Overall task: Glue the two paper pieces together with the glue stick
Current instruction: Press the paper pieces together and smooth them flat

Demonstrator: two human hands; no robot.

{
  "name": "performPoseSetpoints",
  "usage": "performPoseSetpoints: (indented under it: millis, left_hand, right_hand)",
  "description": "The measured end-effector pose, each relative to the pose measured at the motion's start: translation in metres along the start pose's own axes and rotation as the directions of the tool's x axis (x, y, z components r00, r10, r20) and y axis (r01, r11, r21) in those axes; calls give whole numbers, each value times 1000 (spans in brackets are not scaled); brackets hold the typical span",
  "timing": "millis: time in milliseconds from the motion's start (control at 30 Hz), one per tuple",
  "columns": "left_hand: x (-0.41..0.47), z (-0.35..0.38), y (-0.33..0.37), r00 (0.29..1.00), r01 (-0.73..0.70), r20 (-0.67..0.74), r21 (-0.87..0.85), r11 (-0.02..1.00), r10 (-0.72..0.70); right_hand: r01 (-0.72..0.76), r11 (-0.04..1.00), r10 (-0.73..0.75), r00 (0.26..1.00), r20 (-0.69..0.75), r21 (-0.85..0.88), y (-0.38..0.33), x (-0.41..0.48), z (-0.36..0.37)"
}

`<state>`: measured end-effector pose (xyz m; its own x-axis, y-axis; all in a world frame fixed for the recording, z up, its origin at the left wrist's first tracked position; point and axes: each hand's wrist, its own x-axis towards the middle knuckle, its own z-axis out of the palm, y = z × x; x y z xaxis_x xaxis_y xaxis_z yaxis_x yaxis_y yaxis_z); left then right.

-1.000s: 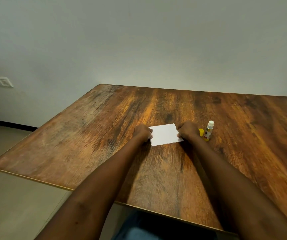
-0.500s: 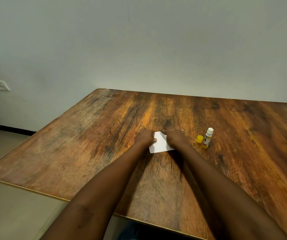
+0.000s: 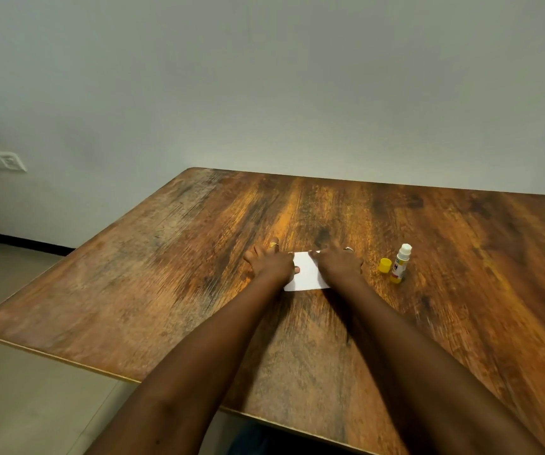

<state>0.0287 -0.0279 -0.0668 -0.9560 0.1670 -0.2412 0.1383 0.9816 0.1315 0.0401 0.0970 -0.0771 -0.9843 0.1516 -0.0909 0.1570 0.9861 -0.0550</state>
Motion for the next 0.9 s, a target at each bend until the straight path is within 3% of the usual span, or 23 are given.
performPoseSetpoints:
  millis: [100,333,500,700,900]
  left_hand:
    - [-2,-1,-3,1000,8,-30,-14,1000,-8]
    - [2,-4,-2,1000,19,-6,-63,998,-19]
    - [13,-7,-2,999,-1,-37,-230,973,-7]
    - [18,-10,-4,998,-14,-69,-309,951,-8]
    - [27,-10,-6,998,-5,-57,-342,940,-15]
  right_hand:
    - [-20,993,27,998,-57,118,5,3,-1]
    - [-7,987,29,991,-131,161,20,10,0]
    - [-29,960,71,988,-140,279,19,16,-4]
    - [123,962,-98,989,-112,245,7,27,-1]
    - [146,961,-137,989,-52,237,4,37,-5]
